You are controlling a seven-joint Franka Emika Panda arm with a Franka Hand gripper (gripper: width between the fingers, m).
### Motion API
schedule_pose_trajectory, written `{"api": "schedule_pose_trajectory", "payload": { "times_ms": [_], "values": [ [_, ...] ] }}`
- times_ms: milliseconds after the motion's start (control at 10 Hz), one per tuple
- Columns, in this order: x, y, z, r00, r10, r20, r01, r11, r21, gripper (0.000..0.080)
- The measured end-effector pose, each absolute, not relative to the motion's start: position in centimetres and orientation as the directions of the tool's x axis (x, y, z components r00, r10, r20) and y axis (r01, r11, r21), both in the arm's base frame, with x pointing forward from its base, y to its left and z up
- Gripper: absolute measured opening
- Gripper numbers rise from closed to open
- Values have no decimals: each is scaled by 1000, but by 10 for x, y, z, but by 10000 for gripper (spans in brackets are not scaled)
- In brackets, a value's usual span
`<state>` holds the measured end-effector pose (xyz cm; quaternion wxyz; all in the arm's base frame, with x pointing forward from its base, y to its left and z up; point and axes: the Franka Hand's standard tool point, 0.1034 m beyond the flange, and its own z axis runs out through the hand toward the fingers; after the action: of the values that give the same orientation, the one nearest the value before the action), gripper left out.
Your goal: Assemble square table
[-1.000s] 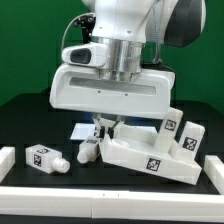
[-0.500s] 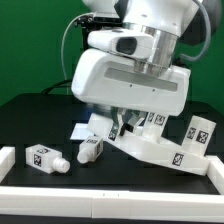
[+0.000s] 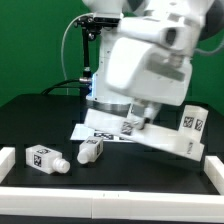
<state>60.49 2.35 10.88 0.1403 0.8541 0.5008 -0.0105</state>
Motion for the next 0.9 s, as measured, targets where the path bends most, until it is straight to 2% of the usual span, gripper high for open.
{"api": "schedule_pose_trajectory", "payload": {
  "times_ms": [300,500,700,800,900],
  "values": [
    [604,20,107,364,911,-195,923,-324,207,61],
    [607,23,108,348,916,-201,928,-307,212,61],
    [632,54,118,344,915,-211,927,-294,233,61],
    [646,61,117,234,944,-233,957,-181,228,61],
    [647,63,113,168,953,-252,970,-114,216,61]
  ]
}}
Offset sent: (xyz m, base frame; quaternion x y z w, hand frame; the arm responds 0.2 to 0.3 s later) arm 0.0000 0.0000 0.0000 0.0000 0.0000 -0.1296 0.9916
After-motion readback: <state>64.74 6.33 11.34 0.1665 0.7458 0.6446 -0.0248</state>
